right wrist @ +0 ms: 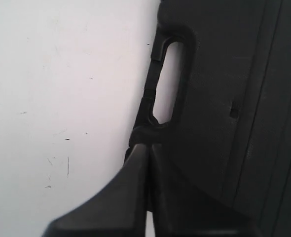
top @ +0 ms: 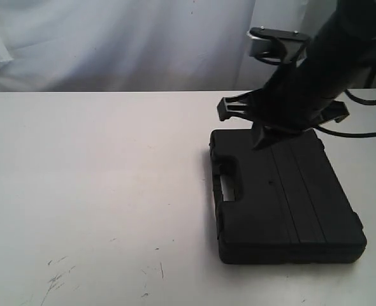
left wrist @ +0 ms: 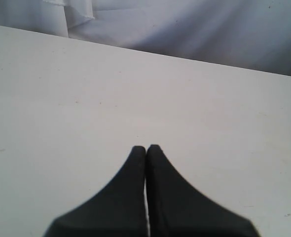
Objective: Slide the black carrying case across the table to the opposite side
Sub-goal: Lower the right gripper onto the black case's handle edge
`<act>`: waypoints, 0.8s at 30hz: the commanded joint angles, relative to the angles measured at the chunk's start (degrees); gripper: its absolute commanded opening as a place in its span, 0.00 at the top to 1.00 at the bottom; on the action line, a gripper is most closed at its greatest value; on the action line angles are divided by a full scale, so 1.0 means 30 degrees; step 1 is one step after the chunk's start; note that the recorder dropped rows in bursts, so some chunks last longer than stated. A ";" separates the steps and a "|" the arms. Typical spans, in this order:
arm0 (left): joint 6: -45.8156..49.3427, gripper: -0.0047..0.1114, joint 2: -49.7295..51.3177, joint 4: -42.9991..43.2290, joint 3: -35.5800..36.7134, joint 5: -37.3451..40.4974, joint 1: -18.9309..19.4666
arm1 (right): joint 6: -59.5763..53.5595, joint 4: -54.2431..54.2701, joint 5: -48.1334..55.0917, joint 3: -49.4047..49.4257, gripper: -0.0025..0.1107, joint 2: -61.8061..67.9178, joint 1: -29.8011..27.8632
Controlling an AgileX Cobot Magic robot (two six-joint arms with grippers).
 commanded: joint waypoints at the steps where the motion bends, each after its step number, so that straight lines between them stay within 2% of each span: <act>1: -0.0023 0.96 -0.0092 -0.0117 0.0073 -0.0255 -0.0133 | 0.0745 -0.1056 0.0539 -0.1513 0.98 0.1759 0.0626; 12: -0.0018 0.96 -0.0092 -0.0117 0.0073 -0.0255 -0.0133 | 0.1969 -0.1019 0.1394 -0.4565 0.98 0.6003 0.0628; 24: -0.0055 0.96 -0.0092 -0.0117 0.0073 -0.0255 -0.0133 | 0.4855 -0.2149 -0.0065 -0.4784 0.98 0.7696 0.1448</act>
